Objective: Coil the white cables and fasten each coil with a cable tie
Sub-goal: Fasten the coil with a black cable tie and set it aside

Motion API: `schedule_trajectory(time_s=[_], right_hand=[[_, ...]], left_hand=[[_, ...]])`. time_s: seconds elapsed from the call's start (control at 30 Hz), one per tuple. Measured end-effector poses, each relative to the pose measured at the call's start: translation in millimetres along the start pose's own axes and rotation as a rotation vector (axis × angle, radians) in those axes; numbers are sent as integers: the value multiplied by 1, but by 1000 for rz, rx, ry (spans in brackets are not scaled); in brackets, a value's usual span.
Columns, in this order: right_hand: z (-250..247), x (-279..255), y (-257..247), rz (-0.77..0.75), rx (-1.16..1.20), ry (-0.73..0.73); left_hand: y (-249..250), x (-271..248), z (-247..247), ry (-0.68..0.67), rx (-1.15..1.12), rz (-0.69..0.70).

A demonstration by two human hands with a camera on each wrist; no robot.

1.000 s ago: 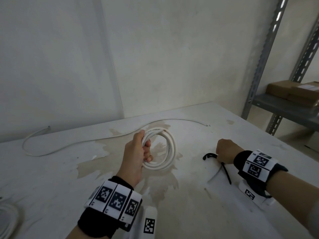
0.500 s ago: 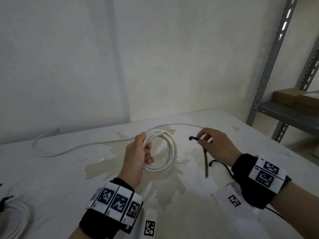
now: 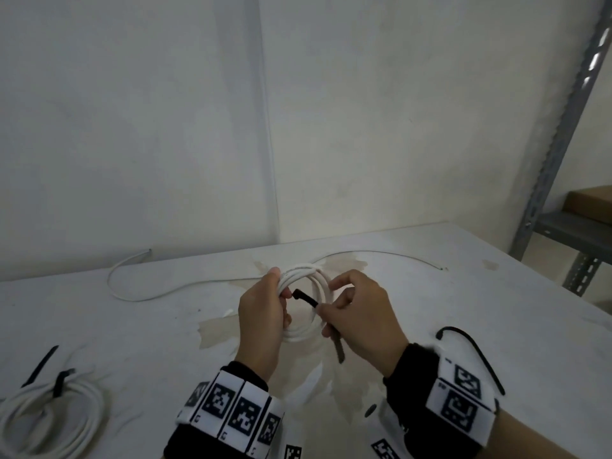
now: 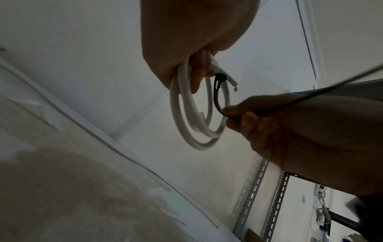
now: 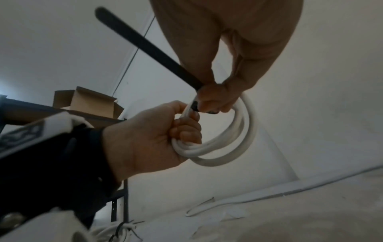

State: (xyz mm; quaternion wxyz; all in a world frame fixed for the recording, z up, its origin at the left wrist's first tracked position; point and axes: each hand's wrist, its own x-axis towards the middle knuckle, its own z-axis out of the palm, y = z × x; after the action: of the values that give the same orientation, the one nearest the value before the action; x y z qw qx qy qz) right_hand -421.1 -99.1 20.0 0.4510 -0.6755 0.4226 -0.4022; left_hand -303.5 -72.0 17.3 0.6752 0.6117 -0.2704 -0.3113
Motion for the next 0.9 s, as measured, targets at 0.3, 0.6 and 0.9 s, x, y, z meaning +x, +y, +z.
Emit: schedule_trajectory(time_s=[0.3, 0.6, 0.9], right_hand=[[23, 6, -8, -14, 130, 90], [20, 0, -16, -38, 113, 27], [11, 6, -10, 36, 129, 68]], left_hand=[[-9, -5, -8, -46, 14, 123], [-14, -4, -8, -49, 7, 150], [-17, -10, -2, -22, 65, 363]])
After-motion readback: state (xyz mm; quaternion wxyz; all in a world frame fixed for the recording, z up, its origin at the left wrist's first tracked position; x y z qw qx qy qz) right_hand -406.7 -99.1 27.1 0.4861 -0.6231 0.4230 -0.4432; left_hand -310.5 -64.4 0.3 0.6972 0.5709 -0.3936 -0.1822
